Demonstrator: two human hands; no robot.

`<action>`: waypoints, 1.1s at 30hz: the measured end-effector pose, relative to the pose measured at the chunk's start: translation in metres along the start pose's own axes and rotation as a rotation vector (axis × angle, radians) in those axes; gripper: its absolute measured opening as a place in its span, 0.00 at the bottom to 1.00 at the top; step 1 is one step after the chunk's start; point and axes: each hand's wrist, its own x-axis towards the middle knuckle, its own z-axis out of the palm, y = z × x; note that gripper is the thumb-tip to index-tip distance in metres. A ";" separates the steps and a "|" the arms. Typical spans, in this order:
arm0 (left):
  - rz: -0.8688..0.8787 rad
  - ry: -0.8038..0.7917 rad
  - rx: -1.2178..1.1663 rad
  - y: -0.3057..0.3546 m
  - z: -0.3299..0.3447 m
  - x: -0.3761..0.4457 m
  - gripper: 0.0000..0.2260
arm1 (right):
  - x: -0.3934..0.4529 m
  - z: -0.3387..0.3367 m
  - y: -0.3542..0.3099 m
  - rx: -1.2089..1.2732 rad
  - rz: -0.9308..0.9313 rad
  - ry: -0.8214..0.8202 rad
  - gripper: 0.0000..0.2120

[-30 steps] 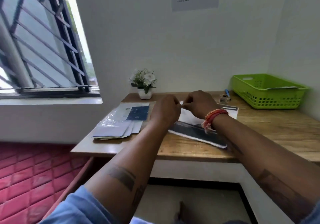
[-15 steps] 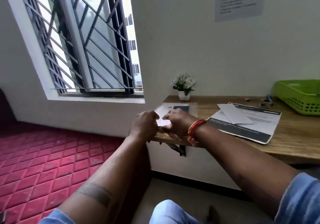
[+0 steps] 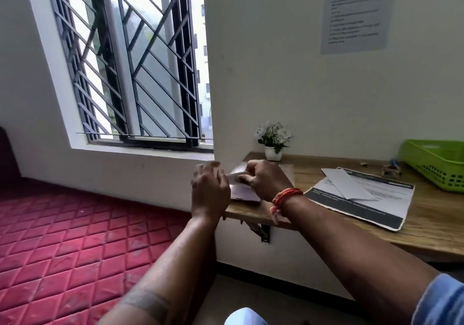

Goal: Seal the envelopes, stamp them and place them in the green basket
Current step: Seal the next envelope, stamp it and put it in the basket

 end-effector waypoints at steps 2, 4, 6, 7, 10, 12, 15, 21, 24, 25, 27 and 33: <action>0.034 0.105 -0.035 0.002 -0.001 0.001 0.12 | 0.004 -0.010 -0.004 0.095 0.010 0.050 0.13; 0.078 0.152 -0.057 0.006 -0.001 0.001 0.15 | 0.007 -0.021 -0.010 0.163 0.009 0.104 0.11; 0.109 0.145 -0.087 0.015 -0.002 0.003 0.18 | 0.010 -0.030 -0.016 0.239 0.006 0.156 0.09; 0.132 0.137 -0.099 0.020 -0.001 0.004 0.20 | 0.011 -0.034 -0.020 0.290 0.014 0.176 0.09; 0.242 0.119 -0.102 0.040 0.000 0.007 0.22 | 0.014 -0.049 -0.032 0.493 0.054 0.190 0.09; 0.287 0.070 -0.099 0.054 0.000 0.012 0.23 | 0.014 -0.064 -0.042 0.638 0.066 0.176 0.10; 0.326 0.006 -0.152 0.073 0.001 0.026 0.20 | 0.017 -0.088 -0.053 0.850 0.052 0.150 0.15; 0.451 -0.029 -0.145 0.110 -0.006 0.076 0.13 | 0.031 -0.124 -0.016 0.461 -0.076 0.379 0.12; 0.444 -0.356 -0.098 0.121 -0.004 0.102 0.13 | 0.037 -0.140 0.016 0.194 -0.124 0.398 0.12; 0.436 -0.436 -0.085 0.123 -0.001 0.110 0.12 | 0.036 -0.142 0.025 0.230 -0.094 0.371 0.10; 0.423 -0.564 -0.030 0.124 0.012 0.120 0.12 | 0.031 -0.144 0.039 0.341 0.002 0.285 0.09; 0.528 -0.500 0.219 0.112 0.080 0.102 0.17 | 0.018 -0.128 0.091 0.512 0.364 0.145 0.10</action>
